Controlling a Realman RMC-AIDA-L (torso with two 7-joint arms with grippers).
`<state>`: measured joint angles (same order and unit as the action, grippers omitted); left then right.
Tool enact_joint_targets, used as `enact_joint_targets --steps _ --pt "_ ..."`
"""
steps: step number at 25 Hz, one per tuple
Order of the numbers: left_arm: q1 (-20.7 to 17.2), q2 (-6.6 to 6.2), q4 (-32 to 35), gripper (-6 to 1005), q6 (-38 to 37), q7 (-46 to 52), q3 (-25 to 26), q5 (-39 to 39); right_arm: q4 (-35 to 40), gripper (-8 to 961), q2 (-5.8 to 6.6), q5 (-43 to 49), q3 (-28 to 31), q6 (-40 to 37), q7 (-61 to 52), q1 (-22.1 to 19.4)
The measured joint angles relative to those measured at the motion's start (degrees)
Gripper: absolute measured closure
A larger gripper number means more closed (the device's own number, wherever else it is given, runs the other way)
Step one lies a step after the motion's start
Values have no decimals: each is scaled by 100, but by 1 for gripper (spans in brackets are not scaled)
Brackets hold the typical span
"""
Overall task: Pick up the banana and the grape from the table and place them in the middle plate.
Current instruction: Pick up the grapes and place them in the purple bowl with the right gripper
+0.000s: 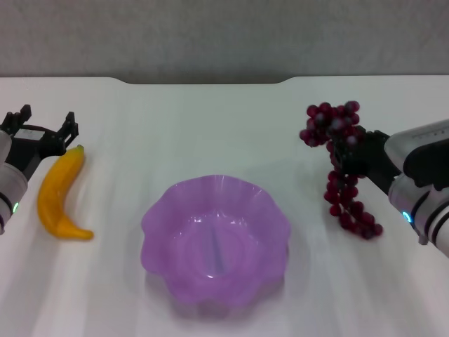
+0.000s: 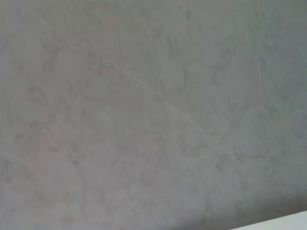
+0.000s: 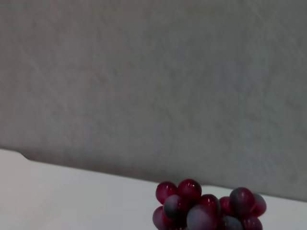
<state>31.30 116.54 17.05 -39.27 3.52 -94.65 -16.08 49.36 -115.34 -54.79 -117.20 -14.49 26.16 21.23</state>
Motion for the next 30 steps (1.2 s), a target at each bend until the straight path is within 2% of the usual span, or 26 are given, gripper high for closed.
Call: enact_joint_targets --steps 10,13,26,30 --pt "-73 -9 0 180 1 -5 0 0 1024 568 25 57 212 1001 241 -46" --pt "-73 -9 0 180 3 -5 0 0 1219 568 25 57 231 1081 419 -100" --pt "-123 -16 0 181 17 -14 0 0 2812 572 16 115 445 1642 1207 -762" --pt "-125 -18 0 180 17 -20 0 0 3288 573 22 239 542 2022 1271 -857"
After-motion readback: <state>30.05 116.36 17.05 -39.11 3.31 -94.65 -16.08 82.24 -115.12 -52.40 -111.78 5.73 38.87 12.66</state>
